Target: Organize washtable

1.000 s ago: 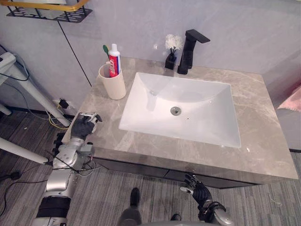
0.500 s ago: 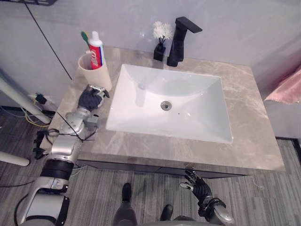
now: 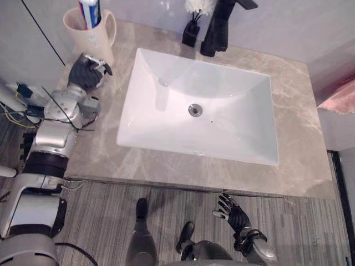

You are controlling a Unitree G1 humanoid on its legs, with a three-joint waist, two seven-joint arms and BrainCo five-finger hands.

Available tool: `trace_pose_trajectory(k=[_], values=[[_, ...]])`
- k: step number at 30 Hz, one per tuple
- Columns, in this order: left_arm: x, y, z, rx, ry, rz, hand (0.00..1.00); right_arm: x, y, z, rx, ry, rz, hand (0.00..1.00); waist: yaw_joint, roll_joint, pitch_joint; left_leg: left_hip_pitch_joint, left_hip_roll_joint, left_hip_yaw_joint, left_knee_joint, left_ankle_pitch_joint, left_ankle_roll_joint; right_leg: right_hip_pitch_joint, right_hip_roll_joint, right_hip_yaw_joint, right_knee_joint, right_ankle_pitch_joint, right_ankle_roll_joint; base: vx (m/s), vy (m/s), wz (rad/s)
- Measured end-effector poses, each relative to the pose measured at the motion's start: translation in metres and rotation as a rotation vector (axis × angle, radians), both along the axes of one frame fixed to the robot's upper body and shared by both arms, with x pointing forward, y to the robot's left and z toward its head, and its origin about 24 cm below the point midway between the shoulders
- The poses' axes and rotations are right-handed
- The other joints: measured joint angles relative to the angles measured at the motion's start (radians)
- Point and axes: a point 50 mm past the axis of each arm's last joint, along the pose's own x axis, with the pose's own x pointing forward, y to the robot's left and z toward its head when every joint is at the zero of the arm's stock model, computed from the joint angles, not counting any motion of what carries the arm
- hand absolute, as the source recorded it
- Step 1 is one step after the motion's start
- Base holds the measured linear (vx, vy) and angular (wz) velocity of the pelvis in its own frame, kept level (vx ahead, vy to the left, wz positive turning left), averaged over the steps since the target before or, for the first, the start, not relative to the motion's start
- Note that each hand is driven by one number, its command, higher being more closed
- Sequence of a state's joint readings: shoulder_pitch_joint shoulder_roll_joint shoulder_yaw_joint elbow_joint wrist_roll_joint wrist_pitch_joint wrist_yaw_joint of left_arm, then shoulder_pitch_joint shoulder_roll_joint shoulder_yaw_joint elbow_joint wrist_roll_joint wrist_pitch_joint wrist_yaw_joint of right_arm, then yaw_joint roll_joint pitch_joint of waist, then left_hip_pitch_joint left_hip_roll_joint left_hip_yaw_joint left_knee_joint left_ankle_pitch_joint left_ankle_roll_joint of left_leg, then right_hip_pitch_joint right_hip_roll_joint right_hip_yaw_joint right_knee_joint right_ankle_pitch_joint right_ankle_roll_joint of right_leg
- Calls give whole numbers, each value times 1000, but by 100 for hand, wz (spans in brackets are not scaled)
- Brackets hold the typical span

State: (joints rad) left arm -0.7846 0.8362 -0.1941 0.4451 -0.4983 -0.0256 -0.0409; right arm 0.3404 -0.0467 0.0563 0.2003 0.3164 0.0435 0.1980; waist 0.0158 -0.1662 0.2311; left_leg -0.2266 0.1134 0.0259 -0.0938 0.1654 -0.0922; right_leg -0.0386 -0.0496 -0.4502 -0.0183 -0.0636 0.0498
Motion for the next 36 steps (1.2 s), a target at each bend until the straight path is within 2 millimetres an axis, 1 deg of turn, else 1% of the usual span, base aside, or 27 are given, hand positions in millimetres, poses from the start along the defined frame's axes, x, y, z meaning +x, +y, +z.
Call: trace_pose_trajectory(k=[2,3,6,9,11,15,17,19,20,21,23,24,25,26,27,29,30,31,32,33,34,35,36], values=[[1,-2,14,8,-35,-5,100,1,0,2,6,-12,-2,0,1,-2,24,-5,-2,-6,0,0,0,-1,0,-9,0,0,0,18,12,9],[2,-2,17,13,-39,-5,100,2,0,3,6,-17,-1,0,1,-2,30,-6,-2,-9,0,0,0,-1,0,-10,0,0,0,7,13,10],[2,-2,34,44,-73,0,100,5,0,8,4,-54,-5,0,0,-3,57,-12,-3,-13,0,0,0,-4,1,-14,0,0,0,0,10,3],[0,-1,44,48,-109,-3,100,6,0,9,3,-63,-5,0,0,-4,69,-22,-4,-13,0,0,0,-18,-1,-14,5,0,0,0,0,0],[0,-1,47,46,-118,-1,100,6,2,9,6,-65,-1,0,-2,-3,75,-22,-4,-18,0,0,0,-19,-2,-15,12,0,0,11,22,5],[1,-1,46,47,-115,0,100,7,10,9,33,-69,21,0,-3,-2,75,-18,-5,-19,0,0,0,-17,-4,-15,18,0,0,3,6,1],[1,-1,42,46,-103,-1,100,8,10,10,34,-72,22,0,-3,-1,76,-9,-7,-19,0,0,0,-8,-6,-15,18,-1,0,0,0,0],[-6,-7,25,53,-84,-38,100,9,10,9,33,-69,22,0,-5,2,77,9,-12,-19,0,0,0,9,-13,-16,18,-6,4,-8,18,1],[-15,-16,10,30,-80,-92,100,9,8,7,29,-62,17,0,-5,5,76,16,-19,-22,0,-1,0,17,-20,-18,18,-15,6,-17,31,5],[-20,-21,1,4,-79,-124,100,9,7,6,26,-58,15,0,-4,11,75,16,-22,-25,0,-1,0,19,-22,-19,19,-16,8,-16,39,12],[-46,-43,-36,-117,-81,-237,100,13,3,2,18,-41,-4,0,0,42,67,17,-29,-35,0,-1,0,24,-28,-26,21,-19,13,-16,50,16],[-58,-50,-52,-176,-62,-269,100,14,-1,-1,12,-27,-22,0,1,56,60,21,-33,-42,0,-1,0,32,-31,-33,22,-20,15,-5,44,17],[-65,-54,-62,-217,-45,-287,100,15,-3,-3,6,-16,-37,0,1,65,56,28,-37,-45,0,-1,0,41,-34,-39,23,-23,19,-13,45,25],[-83,-63,-91,-325,10,-306,100,12,-13,-8,-14,18,-85,0,3,95,36,42,-44,-53,0,-1,1,53,-39,-56,27,-24,20,-12,28,20],[-91,-64,-101,-370,29,-300,100,11,-17,-10,-22,32,-103,0,5,108,26,45,-46,-53,-1,-1,1,56,-41,-58,30,-24,20,-25,36,15],[-112,-63,-127,-501,83,-257,100,8,-26,-15,-38,61,-155,0,8,146,-1,57,-48,-54,-1,-1,1,69,-42,-63,31,-24,20,-29,26,4],[-127,-62,-147,-588,126,-206,100,8,-31,-17,-43,74,-187,0,13,172,-18,68,-48,-54,-2,-1,1,81,-42,-66,30,-24,20,-48,20,5],[-132,-62,-153,-617,140,-186,100,7,-34,-18,-45,80,-202,0,17,182,-24,73,-48,-55,-2,0,1,87,-42,-67,28,-24,20,-81,19,2],[-145,-61,-168,-692,164,-130,100,4,-37,-20,-48,95,-233,0,28,198,-38,83,-47,-57,-7,0,1,99,-40,-70,24,-24,21,-96,13,8],[-153,-60,-176,-731,178,-95,100,2,-40,-22,-43,106,-256,0,29,209,-47,88,-47,-65,-8,-1,1,109,-38,-77,20,-25,21,-99,8,13],[-159,-59,-180,-752,185,-72,100,1,-42,-23,-46,114,-270,0,28,213,-56,88,-48,-72,-8,-1,1,113,-38,-85,19,-25,21,-97,6,33],[-174,-55,-195,-820,222,7,100,-6,-48,-26,-53,138,-313,0,31,220,-77,89,-50,-87,-8,2,4,125,-36,-105,17,-26,22,-68,6,29],[-177,-54,-199,-833,233,25,100,-6,-49,-26,-53,140,-320,0,32,220,-80,89,-51,-90,-8,3,5,126,-36,-108,17,-26,22,-69,10,33]])
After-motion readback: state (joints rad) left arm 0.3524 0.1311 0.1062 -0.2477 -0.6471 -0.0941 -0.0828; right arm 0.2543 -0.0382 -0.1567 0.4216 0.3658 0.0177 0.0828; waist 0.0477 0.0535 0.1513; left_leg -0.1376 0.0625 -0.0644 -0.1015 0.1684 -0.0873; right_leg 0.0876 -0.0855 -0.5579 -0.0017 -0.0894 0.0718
